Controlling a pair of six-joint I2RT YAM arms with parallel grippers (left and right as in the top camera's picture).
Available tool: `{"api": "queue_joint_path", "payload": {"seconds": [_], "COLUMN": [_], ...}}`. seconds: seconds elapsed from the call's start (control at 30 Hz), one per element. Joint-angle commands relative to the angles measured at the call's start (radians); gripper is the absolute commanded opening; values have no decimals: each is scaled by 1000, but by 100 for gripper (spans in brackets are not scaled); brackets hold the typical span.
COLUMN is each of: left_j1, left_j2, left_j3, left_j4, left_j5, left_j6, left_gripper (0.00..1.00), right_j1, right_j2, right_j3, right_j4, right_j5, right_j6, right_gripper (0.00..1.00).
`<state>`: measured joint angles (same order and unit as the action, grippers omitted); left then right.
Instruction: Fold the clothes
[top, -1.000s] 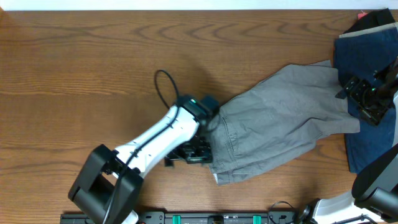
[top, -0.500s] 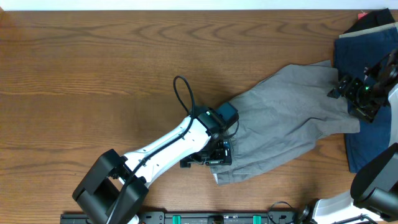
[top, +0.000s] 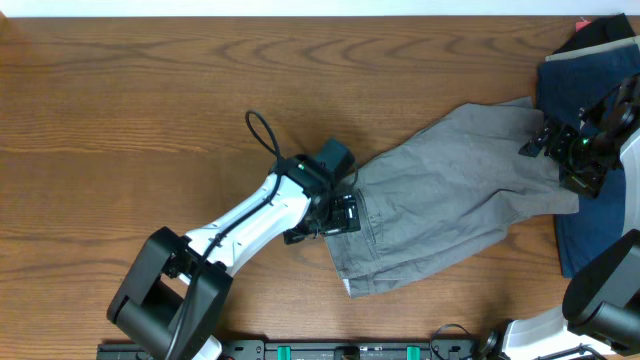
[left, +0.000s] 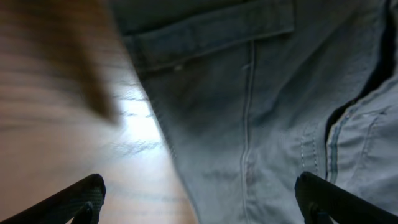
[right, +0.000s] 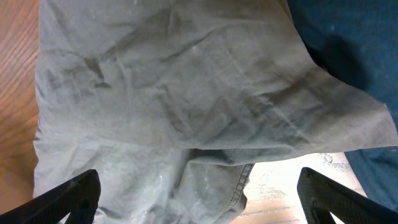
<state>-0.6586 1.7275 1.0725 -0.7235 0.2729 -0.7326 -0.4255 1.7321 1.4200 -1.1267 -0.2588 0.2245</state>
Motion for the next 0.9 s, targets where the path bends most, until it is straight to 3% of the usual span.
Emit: {"api": "queue_joint_path", "payload": {"seconds": [0.0,0.33,0.47,0.63,0.73,0.87], "left_j1": [-1,-1,-2,-2,-2,-2], "left_j2": [-8,-8,-8,-4,0,0], "left_j3": [-60,-143,-176,-188,-188,-188], "left_j4": [53,228,307,325,325,319], "left_j5": [38,56,56,56,55,39], "left_j6": [17,-32,-103,-112,-112,-111], "left_gripper": [98,100,77,70,51,14], "right_j1": [8,8,8,8,8,8], "right_j2": [-24,-24,-24,-24,-24,-24], "right_j3": [-1,-1,-1,-1,-1,-1], "right_j4": [-1,-14,-14,-14,-14,-14], "right_j5": [-8,-8,-7,-7,-7,-7], "right_j6": [-1,1,3,3,3,3], "right_gripper": [99,99,99,99,99,99]}}
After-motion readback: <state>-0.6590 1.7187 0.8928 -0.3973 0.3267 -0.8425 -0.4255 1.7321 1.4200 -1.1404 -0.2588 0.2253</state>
